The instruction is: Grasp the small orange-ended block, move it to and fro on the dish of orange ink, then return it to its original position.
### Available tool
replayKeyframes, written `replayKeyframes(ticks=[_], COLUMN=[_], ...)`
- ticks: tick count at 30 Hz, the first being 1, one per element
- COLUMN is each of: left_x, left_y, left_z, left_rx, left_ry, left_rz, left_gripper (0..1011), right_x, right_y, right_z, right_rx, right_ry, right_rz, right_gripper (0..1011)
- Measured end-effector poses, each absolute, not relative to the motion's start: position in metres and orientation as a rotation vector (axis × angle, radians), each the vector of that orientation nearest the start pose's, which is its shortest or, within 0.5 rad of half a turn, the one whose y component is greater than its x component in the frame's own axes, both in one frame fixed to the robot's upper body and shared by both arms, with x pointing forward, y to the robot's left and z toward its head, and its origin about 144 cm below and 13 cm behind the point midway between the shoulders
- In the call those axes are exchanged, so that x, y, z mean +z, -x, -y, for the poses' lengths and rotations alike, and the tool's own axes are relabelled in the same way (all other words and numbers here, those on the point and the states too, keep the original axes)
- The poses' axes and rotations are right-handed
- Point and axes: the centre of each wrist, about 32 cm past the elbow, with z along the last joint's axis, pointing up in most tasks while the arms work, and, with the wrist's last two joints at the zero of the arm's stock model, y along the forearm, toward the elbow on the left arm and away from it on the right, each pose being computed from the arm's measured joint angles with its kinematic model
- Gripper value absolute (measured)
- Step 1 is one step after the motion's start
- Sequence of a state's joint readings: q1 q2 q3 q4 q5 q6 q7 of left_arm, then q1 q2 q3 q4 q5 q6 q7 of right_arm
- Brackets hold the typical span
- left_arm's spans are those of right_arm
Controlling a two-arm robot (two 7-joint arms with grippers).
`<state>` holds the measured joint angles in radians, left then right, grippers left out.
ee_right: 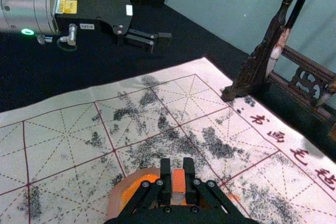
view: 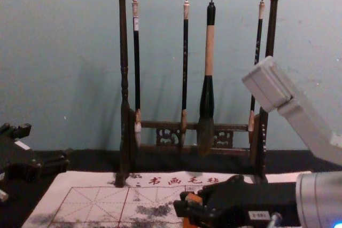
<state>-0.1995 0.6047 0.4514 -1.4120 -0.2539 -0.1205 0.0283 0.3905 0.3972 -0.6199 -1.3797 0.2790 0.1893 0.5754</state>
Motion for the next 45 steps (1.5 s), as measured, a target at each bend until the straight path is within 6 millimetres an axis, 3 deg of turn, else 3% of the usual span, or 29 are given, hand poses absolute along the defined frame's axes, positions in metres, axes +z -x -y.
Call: replayKeyframes(ticks=[45], left_x=[1.14], left_y=[-0.489], left_z=[-0.31], left_rx=[1.248], left_ry=[-0.304], left_rz=[0.285], left_gripper=[1001], right_x=[1.165], right_y=[-0.505], right_z=[0.208], right_rx=[-0.508], right_ry=[0.367], right_rz=[-0.025], right_gripper=[134])
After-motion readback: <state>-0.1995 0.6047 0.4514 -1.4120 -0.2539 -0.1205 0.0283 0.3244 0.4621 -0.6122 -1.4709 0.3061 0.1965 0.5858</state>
